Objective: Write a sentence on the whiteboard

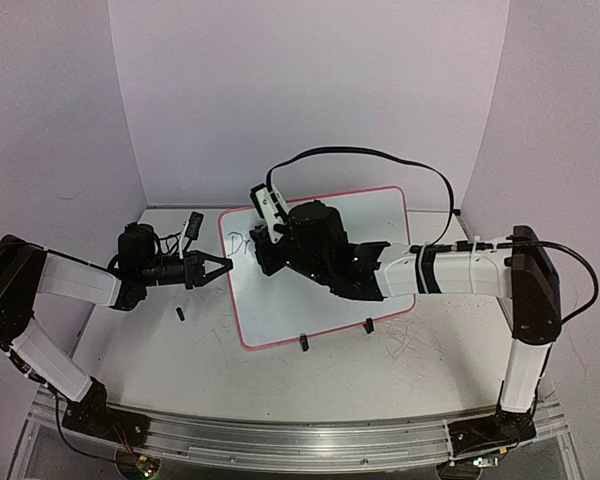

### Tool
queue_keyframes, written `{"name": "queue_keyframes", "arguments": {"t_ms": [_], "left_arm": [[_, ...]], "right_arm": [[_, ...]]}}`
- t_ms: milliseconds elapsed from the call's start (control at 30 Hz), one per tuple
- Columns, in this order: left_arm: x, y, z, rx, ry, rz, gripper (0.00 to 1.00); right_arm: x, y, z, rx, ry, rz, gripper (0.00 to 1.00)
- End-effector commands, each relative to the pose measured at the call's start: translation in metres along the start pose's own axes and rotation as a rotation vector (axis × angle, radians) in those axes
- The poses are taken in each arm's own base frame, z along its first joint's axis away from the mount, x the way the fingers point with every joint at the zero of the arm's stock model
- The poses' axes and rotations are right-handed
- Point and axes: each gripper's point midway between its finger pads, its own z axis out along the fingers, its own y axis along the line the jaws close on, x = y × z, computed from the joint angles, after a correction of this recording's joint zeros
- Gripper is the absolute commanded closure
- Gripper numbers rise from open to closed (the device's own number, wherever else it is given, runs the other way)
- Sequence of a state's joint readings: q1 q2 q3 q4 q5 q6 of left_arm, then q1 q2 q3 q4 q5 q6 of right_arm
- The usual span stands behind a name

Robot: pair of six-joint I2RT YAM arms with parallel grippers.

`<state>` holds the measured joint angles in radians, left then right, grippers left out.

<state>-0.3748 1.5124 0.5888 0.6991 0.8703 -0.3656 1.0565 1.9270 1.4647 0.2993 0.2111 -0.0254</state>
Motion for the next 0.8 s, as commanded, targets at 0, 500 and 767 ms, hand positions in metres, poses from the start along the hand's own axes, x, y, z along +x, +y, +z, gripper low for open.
{"name": "queue_keyframes", "arguments": {"t_ms": [0, 500, 767], "left_arm": [[-0.016, -0.008, 0.001, 0.007, -0.03, 0.11, 1.0], [-0.016, -0.008, 0.001, 0.008, -0.029, 0.107, 1.0], [-0.019, -0.009, 0.001, 0.009, -0.033, 0.11, 1.0]], "right_arm": [[-0.017, -0.022, -0.007, 0.088, -0.04, 0.027, 1.0], [-0.025, -0.006, -0.023, -0.097, -0.094, 0.074, 1.0], [-0.021, -0.004, -0.012, -0.089, -0.084, 0.08, 1.0]]}}
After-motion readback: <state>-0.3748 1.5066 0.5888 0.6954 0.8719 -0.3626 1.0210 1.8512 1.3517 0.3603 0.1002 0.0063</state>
